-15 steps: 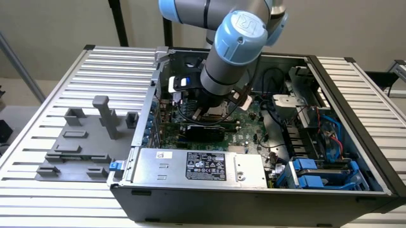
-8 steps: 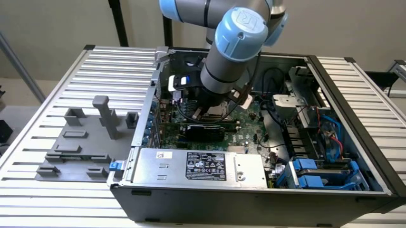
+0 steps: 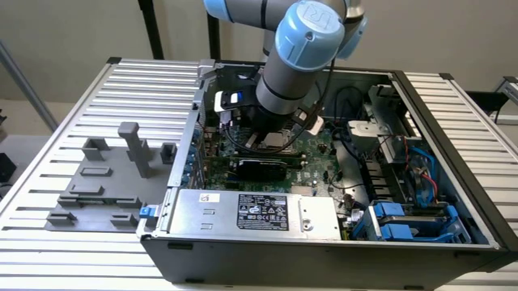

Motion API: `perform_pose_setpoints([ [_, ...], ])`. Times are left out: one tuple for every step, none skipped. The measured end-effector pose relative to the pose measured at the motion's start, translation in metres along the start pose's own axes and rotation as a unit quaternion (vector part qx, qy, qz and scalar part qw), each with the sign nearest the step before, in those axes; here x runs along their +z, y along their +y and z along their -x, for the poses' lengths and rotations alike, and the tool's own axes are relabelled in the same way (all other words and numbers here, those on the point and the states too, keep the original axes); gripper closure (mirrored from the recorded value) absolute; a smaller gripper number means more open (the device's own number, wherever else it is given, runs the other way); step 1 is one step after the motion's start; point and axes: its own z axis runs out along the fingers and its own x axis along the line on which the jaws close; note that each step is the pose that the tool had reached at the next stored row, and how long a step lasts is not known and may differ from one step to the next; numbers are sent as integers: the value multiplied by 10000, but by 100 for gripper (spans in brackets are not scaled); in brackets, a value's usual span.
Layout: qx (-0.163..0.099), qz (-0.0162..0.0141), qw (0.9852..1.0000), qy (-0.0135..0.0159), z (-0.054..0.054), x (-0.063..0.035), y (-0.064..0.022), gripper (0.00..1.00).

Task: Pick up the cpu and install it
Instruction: 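Install the second cpu locking lever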

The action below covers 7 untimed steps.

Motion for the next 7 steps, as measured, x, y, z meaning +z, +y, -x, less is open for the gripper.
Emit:
perform_pose_setpoints([
  [0, 0, 10000, 1, 0, 0, 0, 89],
  [0, 0, 10000, 0, 0, 0, 0, 89],
  [0, 0, 10000, 0, 0, 0, 0, 89],
  [0, 0, 10000, 0, 0, 0, 0, 89],
  [0, 0, 10000, 0, 0, 0, 0, 89],
  [0, 0, 10000, 0, 0, -1, 0, 89],
  [0, 0, 10000, 0, 0, 0, 0, 89],
])
